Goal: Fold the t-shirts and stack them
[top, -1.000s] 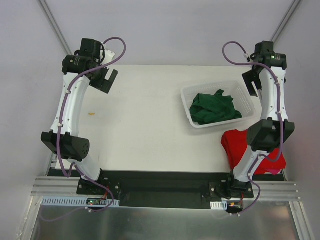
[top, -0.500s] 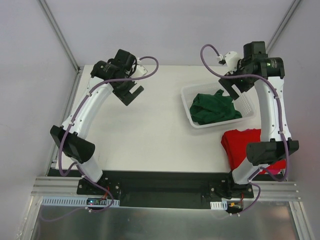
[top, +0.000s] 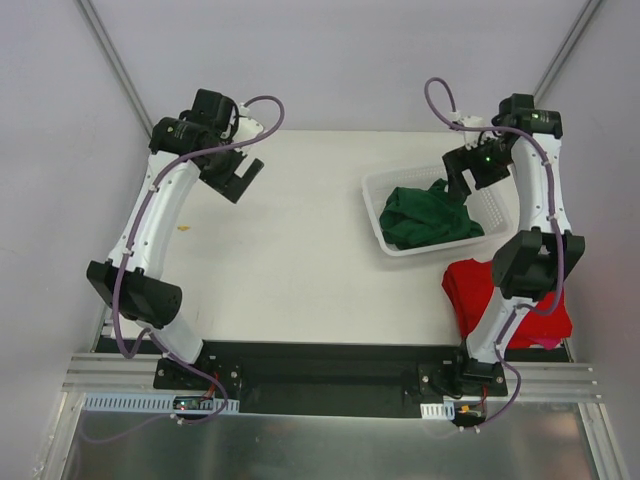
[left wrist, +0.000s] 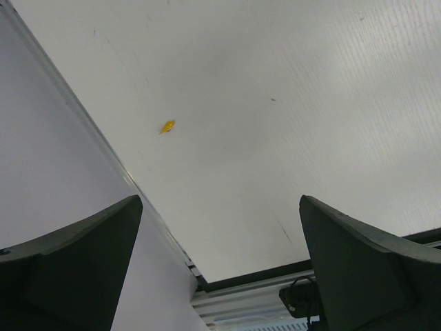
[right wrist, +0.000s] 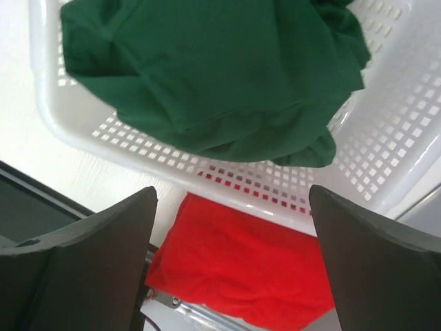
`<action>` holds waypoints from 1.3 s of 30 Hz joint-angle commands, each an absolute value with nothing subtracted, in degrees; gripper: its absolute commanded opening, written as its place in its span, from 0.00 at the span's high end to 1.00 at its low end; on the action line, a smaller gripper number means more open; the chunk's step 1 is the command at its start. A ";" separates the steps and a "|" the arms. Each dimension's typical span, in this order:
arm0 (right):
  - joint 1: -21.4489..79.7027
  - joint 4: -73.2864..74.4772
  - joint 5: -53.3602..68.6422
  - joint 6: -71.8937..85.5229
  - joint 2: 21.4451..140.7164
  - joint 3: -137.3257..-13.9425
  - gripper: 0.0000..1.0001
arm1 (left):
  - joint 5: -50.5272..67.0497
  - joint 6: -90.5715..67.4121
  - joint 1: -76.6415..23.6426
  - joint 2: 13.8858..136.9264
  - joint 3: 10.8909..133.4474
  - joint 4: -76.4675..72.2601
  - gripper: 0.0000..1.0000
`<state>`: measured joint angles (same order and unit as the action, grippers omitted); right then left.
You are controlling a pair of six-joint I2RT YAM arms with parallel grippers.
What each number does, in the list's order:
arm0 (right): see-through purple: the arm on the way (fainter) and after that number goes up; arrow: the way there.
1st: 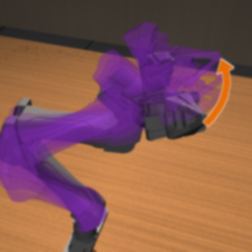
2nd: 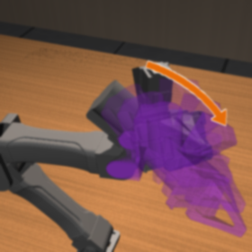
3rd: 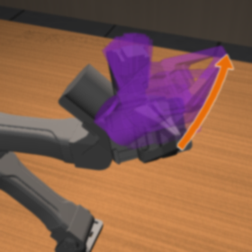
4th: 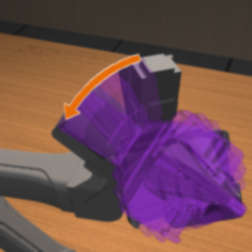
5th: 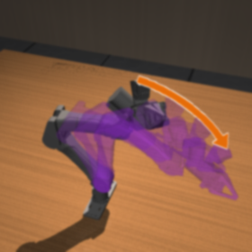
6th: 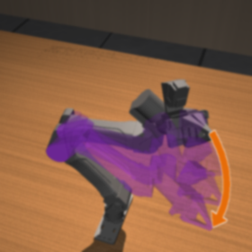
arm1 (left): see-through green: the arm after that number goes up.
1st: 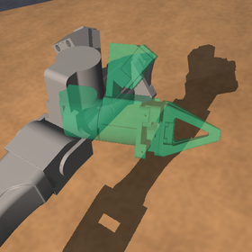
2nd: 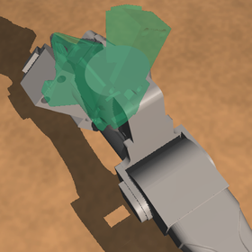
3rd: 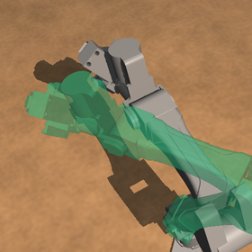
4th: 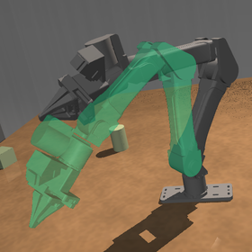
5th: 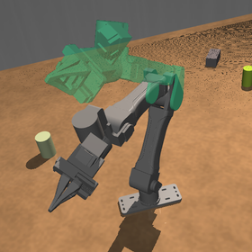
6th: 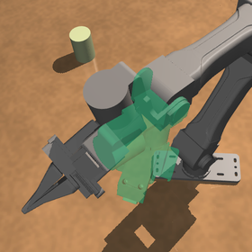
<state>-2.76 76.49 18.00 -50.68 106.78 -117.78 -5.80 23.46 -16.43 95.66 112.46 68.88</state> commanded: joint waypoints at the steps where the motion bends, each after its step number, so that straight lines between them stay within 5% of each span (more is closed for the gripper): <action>1: -6.50 80.62 26.20 -49.13 108.28 -123.05 0.04 | -5.62 23.47 -16.17 89.83 112.50 69.26 0.01; 24: -19.42 62.42 8.62 -52.90 116.37 -114.10 0.01 | -7.47 24.17 -11.95 80.33 103.18 68.99 0.01; 39: -20.65 48.88 15.12 -51.51 116.89 -111.71 0.04 | -9.67 24.08 -11.60 85.34 107.22 72.07 0.01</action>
